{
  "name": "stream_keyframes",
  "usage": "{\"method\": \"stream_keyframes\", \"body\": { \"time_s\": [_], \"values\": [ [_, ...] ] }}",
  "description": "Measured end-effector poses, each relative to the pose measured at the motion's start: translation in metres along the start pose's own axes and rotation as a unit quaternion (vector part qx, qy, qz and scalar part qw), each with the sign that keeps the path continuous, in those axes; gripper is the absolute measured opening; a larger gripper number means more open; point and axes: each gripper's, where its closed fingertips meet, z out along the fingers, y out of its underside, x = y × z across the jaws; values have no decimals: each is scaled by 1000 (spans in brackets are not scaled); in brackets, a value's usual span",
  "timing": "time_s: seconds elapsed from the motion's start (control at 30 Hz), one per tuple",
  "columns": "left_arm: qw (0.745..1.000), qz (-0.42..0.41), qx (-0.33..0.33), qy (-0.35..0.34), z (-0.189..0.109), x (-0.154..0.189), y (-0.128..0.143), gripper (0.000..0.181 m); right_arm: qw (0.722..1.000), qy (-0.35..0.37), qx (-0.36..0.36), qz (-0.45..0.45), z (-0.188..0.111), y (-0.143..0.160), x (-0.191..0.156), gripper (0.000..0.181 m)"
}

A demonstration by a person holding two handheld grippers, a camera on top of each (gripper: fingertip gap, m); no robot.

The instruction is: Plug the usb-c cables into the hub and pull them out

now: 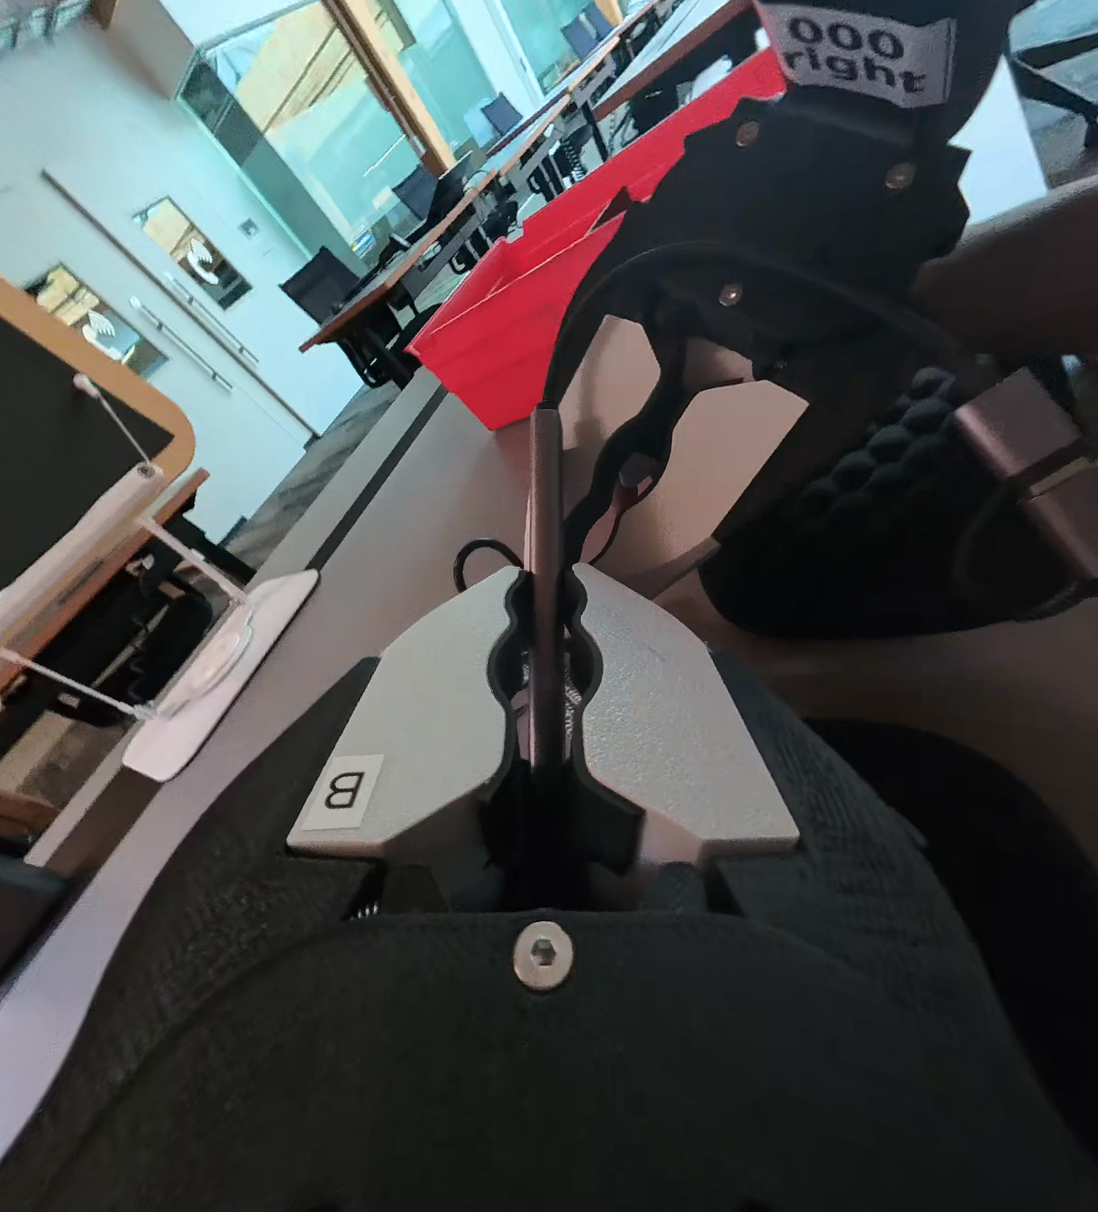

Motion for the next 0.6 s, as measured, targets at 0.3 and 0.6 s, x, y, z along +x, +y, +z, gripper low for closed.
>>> {"method": "stream_keyframes", "body": {
  "time_s": [0.3, 0.6],
  "values": [
    [996, -78, -9, -31, 1, -11, 4, 5, 999, 53, -13, 8, 10, 2, 6, 6],
    [991, -113, 21, -62, -3, -23, -2, 5, 997, 77, 2, 14, 11, 1, 12, 3]
  ]
}}
